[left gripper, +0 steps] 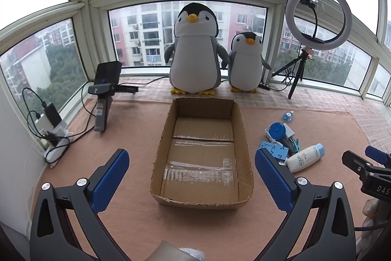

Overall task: Organize rigid objects
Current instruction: 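Move the right tool toward the white AQUA sunscreen bottle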

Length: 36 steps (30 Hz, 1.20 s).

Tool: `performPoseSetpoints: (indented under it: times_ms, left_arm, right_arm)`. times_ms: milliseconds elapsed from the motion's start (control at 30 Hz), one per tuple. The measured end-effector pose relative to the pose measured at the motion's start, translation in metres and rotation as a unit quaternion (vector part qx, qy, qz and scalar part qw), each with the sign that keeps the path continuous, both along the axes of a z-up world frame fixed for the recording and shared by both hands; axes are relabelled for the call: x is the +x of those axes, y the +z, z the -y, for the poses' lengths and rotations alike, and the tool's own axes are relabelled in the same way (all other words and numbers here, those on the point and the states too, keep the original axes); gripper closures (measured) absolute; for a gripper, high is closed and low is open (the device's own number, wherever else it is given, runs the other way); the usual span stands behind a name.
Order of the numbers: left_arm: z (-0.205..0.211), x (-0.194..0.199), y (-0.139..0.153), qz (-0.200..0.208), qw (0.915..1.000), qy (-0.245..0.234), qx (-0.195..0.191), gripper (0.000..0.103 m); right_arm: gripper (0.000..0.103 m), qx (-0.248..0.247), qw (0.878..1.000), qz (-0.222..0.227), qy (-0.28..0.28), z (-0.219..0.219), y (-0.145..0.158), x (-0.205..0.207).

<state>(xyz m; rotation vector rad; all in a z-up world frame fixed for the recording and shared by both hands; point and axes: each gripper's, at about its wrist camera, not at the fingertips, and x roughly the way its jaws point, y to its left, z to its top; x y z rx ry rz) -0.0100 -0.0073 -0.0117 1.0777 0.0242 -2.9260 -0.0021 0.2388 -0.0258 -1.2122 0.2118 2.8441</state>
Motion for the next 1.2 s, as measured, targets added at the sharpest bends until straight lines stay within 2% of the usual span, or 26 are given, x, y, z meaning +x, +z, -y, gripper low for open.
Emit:
performPoseSetpoints:
  times_ms: [433, 667, 767, 867, 1033, 1200]
  left_arm:
    - [0.045, -0.032, -0.063, 0.088, 0.9943, 0.058, -0.010, 0.001]
    - [0.053, -0.051, -0.099, 0.131, 0.9886, 0.074, -0.003, 0.001]
    - [0.053, -0.058, -0.109, 0.143, 0.9866, 0.078, -0.005, 0.005]
    - [0.053, -0.064, -0.116, 0.148, 0.9856, 0.081, -0.006, 0.006]
    - [0.049, -0.073, -0.123, 0.154, 0.9851, 0.076, -0.009, 0.011]
    - [0.047, -0.080, -0.130, 0.160, 0.9844, 0.073, -0.011, 0.020]
  right_arm:
    - [0.000, -0.020, 0.999, 0.032, -0.035, -0.049, -0.029, -0.013]
    - [0.000, -0.040, 0.995, 0.055, -0.069, -0.087, -0.049, -0.019]
    - [0.001, -0.052, 0.994, 0.068, -0.070, -0.096, -0.058, -0.026]
    - [0.001, -0.077, 0.990, 0.087, -0.076, -0.104, -0.069, -0.035]
    - [0.001, -0.139, 0.977, 0.131, -0.092, -0.108, -0.094, -0.057]
    - [0.016, -0.147, 0.976, 0.136, -0.084, -0.094, -0.098, -0.079]
